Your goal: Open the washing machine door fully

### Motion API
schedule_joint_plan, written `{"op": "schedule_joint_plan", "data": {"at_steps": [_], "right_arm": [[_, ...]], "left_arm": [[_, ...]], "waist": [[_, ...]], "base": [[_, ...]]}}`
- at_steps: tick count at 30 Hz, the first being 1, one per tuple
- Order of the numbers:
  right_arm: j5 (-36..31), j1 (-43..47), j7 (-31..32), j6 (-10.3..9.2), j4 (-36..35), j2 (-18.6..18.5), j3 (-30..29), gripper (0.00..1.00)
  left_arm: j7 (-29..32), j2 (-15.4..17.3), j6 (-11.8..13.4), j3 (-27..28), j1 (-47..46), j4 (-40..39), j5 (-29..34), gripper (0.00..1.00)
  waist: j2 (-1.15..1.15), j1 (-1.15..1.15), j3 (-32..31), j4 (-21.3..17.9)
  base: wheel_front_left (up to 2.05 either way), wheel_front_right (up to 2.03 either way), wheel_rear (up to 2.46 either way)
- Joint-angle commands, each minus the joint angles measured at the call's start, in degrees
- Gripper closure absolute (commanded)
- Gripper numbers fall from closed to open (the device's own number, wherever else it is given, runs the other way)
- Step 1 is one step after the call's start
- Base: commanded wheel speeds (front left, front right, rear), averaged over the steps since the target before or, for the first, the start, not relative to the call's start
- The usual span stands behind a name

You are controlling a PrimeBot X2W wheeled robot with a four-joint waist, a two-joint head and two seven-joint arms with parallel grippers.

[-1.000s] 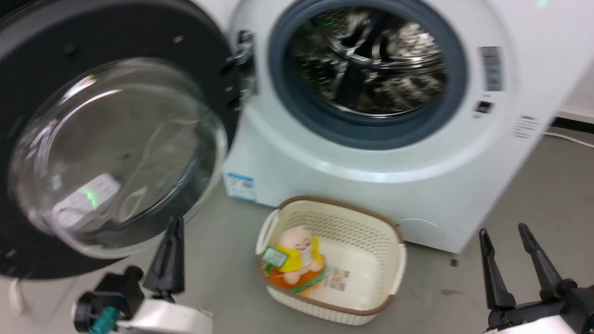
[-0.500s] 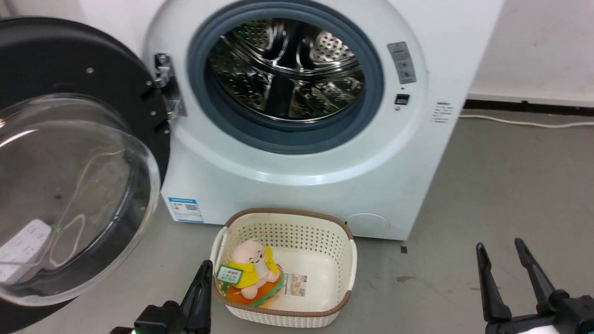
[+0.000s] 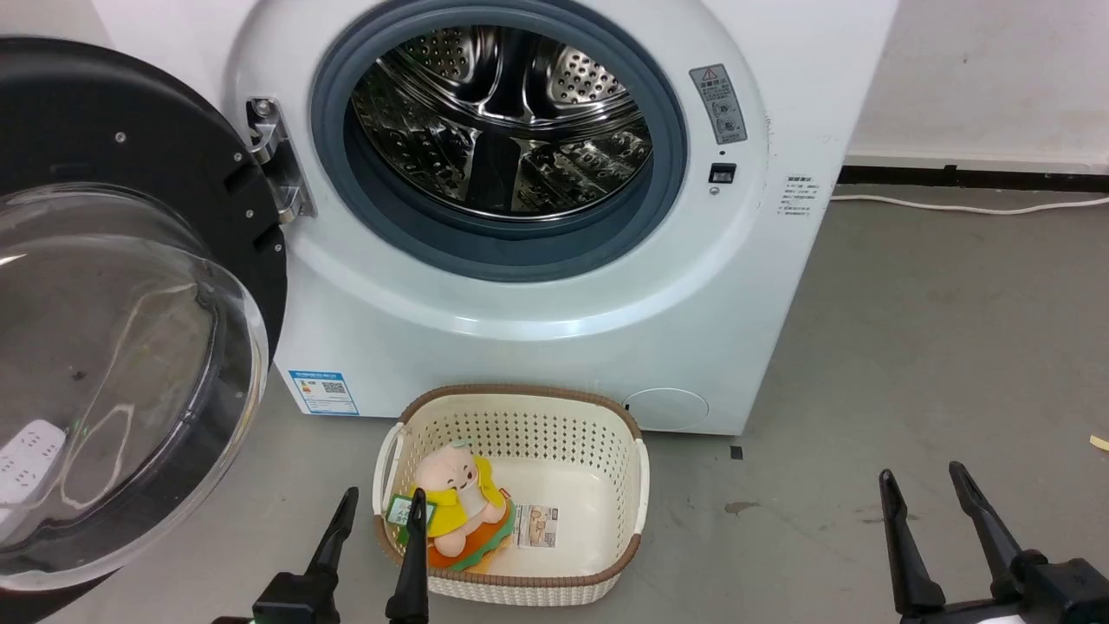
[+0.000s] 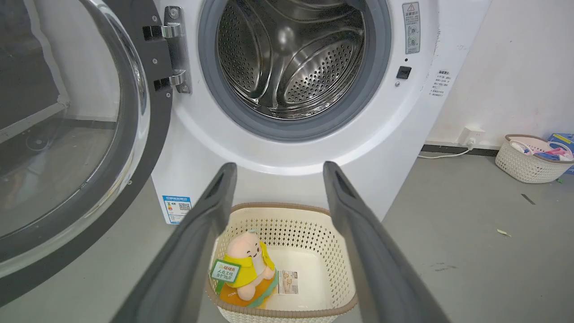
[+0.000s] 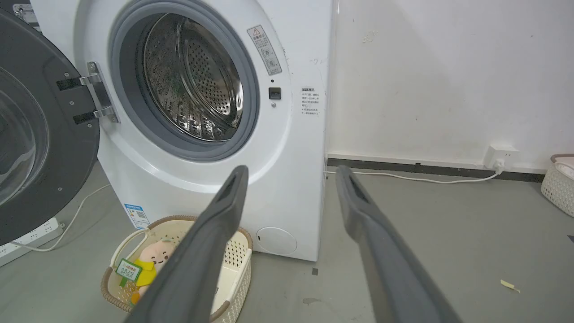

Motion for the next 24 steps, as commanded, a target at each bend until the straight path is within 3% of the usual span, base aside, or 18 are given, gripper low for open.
{"op": "schedule_joint_plan", "data": {"at_steps": [1,24], "right_arm": [[0.32,0.43,-0.38,0.05,0.23,0.22,0.08,0.00],[0.70,0.36,-0.49,0.05,0.06,0.22,0.49,0.00]], "left_arm": [[-0.30,-0.09,-0.29,0.14,0.84,-0.33,0.38,0.00],[-0.30,-1.52,-2.19,2.03,0.52,-1.91,0.51,0.00]], "waist": [[0.00,0.00,-0.01,0.09],[0.00,0.00,0.80,1.35]], "base": [[0.00,0.00,0.00],[0.00,0.00,0.00]]}}
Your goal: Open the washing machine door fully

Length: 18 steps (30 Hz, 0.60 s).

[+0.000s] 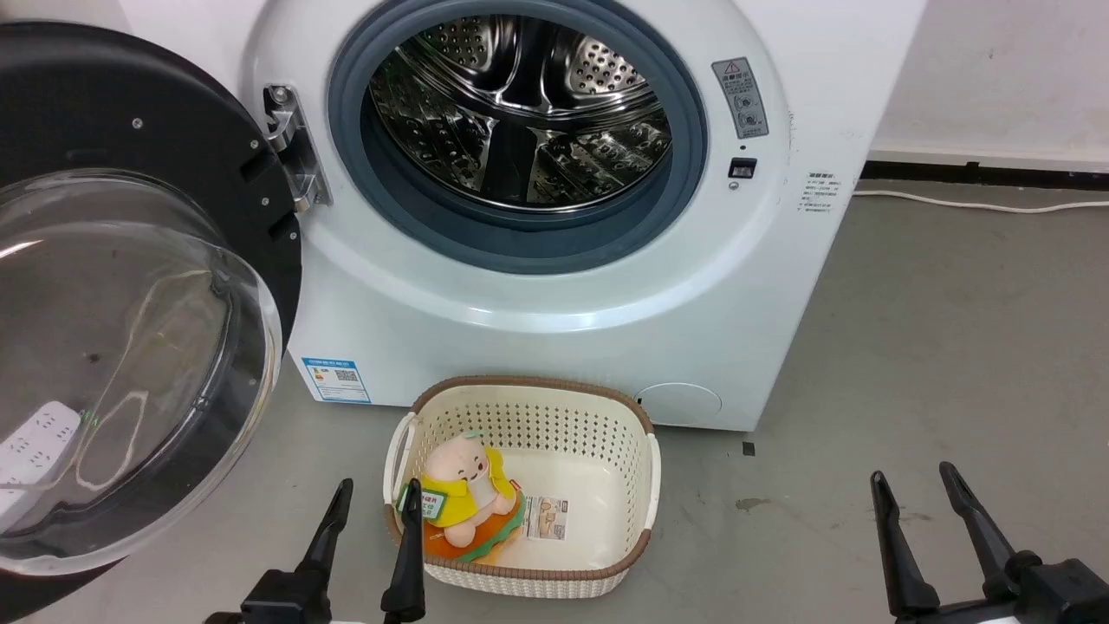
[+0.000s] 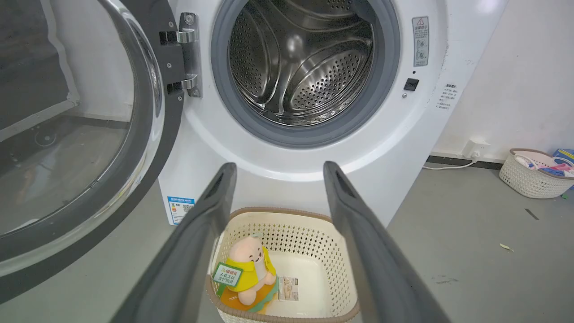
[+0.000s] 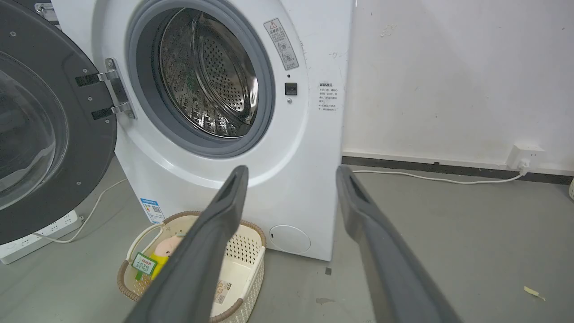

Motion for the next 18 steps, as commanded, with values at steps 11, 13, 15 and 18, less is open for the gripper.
{"op": "schedule_joint_plan", "data": {"at_steps": [11,13,15,18], "right_arm": [[-0.15,-0.22,0.47,0.00,-0.11,0.00,0.14,1.00],[-0.23,-0.33,0.71,0.00,-0.11,0.00,0.20,1.00],[-0.32,-0.44,0.94,0.00,-0.11,0.00,0.26,1.00],[-0.44,-0.61,1.29,0.00,-0.11,0.01,0.35,1.00]], "left_arm": [[0.44,-0.09,-0.48,0.12,-0.16,-0.05,0.49,1.00],[0.67,-0.09,-0.46,0.23,-0.24,-0.10,0.65,1.00],[0.91,-0.09,-0.45,0.34,-0.33,-0.16,0.80,1.00],[1.26,-0.09,-0.44,0.50,-0.46,-0.24,1.03,1.00]], "waist": [[0.00,0.00,0.40,-0.01],[0.00,0.00,0.36,-0.05],[0.00,0.00,0.33,-0.10],[0.00,0.00,0.28,-0.17]], "base": [[0.00,0.00,0.00],[0.00,0.00,0.00],[0.00,0.00,0.00],[0.00,0.00,0.00]]}}
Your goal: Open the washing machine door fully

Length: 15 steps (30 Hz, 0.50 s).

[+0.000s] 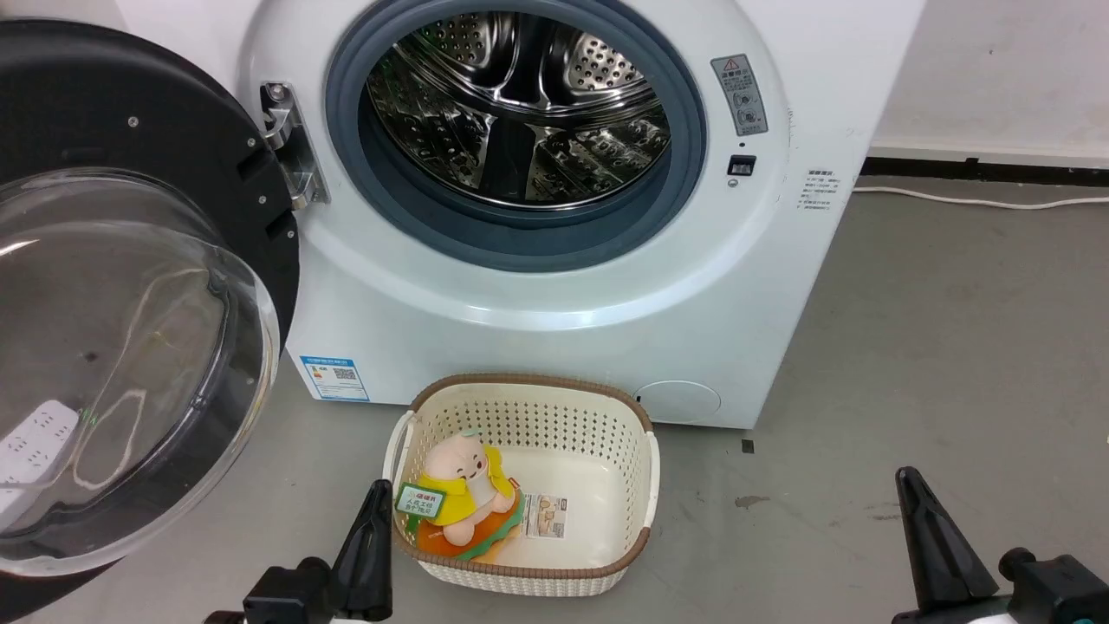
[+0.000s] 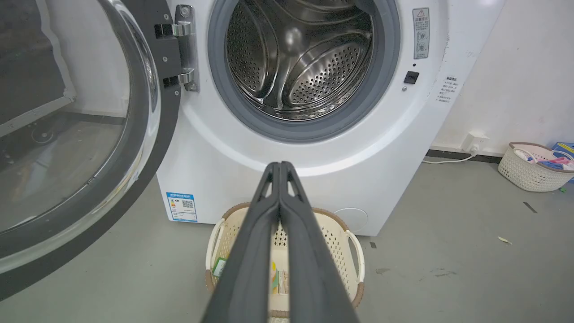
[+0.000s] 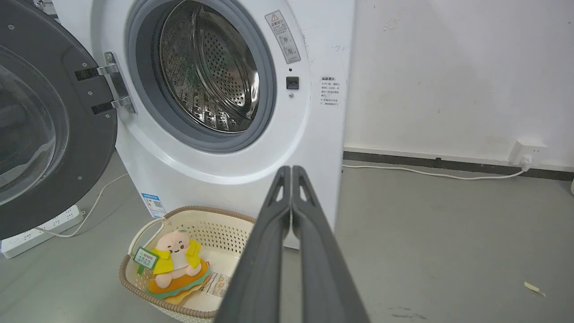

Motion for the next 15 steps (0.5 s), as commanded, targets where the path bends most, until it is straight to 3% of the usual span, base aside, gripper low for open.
{"op": "schedule_joint_plan", "data": {"at_steps": [1,15], "right_arm": [[-0.38,-0.58,0.34,0.00,0.00,0.02,0.09,1.00],[-0.91,-1.31,1.87,0.01,-0.01,0.05,0.49,1.00]], "left_arm": [[0.24,0.02,0.05,0.29,-0.45,-0.24,0.68,1.00],[1.77,0.01,0.12,1.00,-1.00,-0.59,1.70,1.00]], "waist": [[0.00,0.00,-0.02,-0.03],[0.00,0.00,-0.23,-0.34]], "base": [[0.00,0.00,0.00],[0.00,0.00,0.00]]}}
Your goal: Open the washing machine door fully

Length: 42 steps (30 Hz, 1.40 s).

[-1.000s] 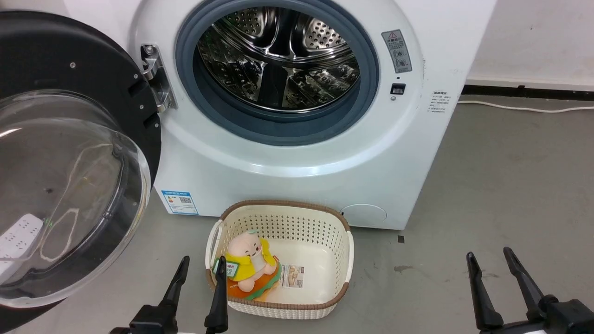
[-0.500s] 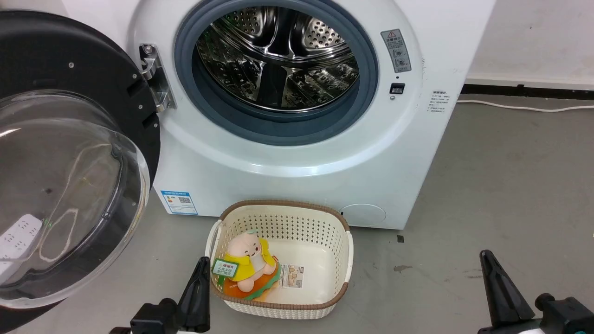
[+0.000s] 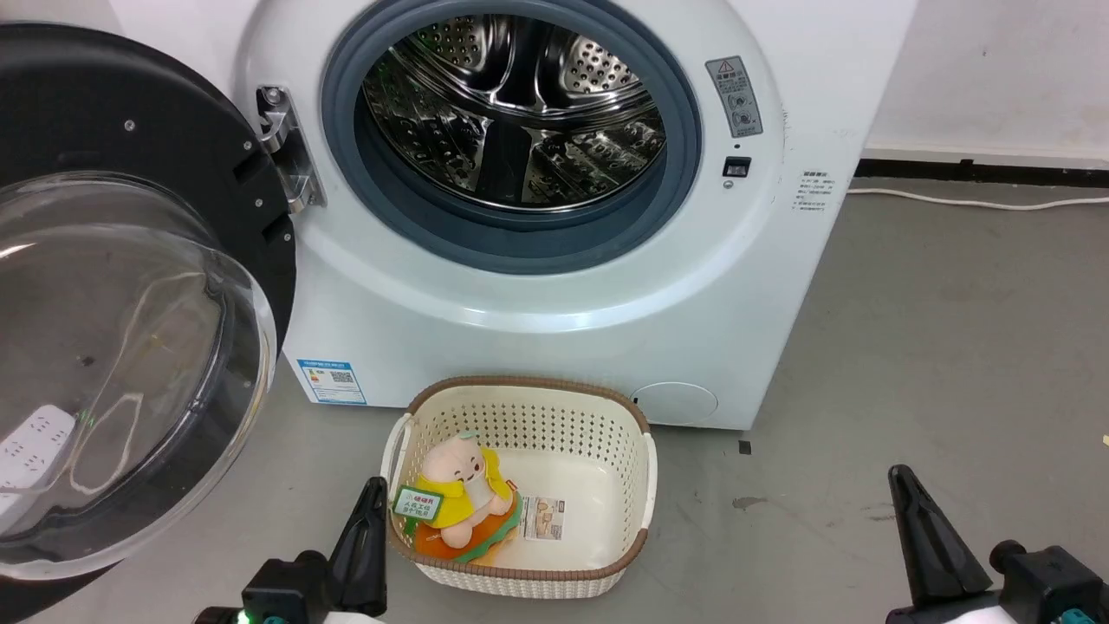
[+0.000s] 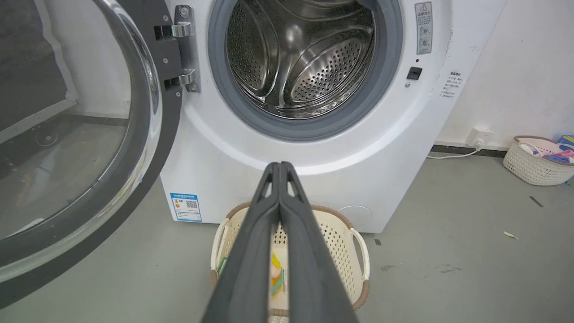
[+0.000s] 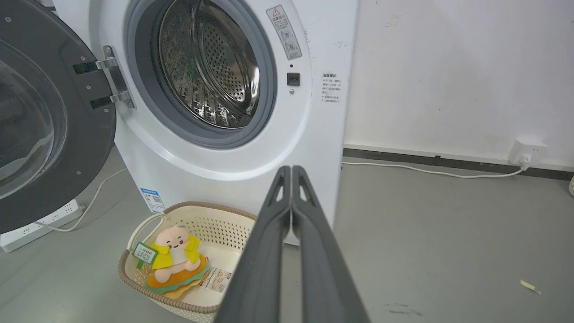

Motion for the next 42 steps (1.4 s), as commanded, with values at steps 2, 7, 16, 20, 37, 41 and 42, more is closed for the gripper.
{"op": "schedule_joint_plan", "data": {"at_steps": [2,7,16,20,37,41,42], "right_arm": [[-0.46,-0.87,0.46,0.01,-0.01,0.05,0.19,1.00],[-0.66,-1.15,1.05,0.01,-0.01,0.06,0.34,1.00],[-1.03,-1.65,2.10,0.01,-0.02,0.08,0.62,1.00],[-1.19,-1.88,2.57,0.02,-0.02,0.08,0.74,1.00],[-1.93,-2.89,4.68,0.02,-0.02,0.12,1.28,1.00],[-2.09,-3.11,5.15,0.02,-0.03,0.13,1.40,1.00],[-2.13,-3.17,5.27,0.02,-0.03,0.13,1.43,1.00]], "left_arm": [[0.53,0.02,0.12,0.37,-0.74,-0.42,0.85,1.00],[1.11,0.02,0.15,0.64,-0.95,-0.55,1.23,1.00],[2.17,0.02,0.20,1.13,-1.34,-0.80,1.94,1.00],[2.64,0.02,0.22,1.34,-1.51,-0.90,2.25,1.00],[4.75,0.01,0.32,2.32,-2.27,-1.39,3.65,1.00],[5.21,0.01,0.34,2.54,-2.44,-1.50,3.96,1.00],[5.33,0.01,0.34,2.59,-2.49,-1.52,4.04,1.00]], "waist": [[0.00,0.00,-0.04,-0.06],[0.00,0.00,-0.12,-0.17],[0.00,0.00,-0.26,-0.39],[0.00,0.00,-0.33,-0.48],[0.00,0.00,-0.61,-0.91],[0.00,0.00,-0.68,-1.00],[0.00,0.00,-0.69,-1.03]], "base": [[0.00,0.00,0.00],[0.00,0.00,0.00],[0.00,0.00,0.00],[0.00,0.00,0.00],[0.00,0.00,0.00],[0.00,0.00,0.00],[0.00,0.00,0.00]]}}
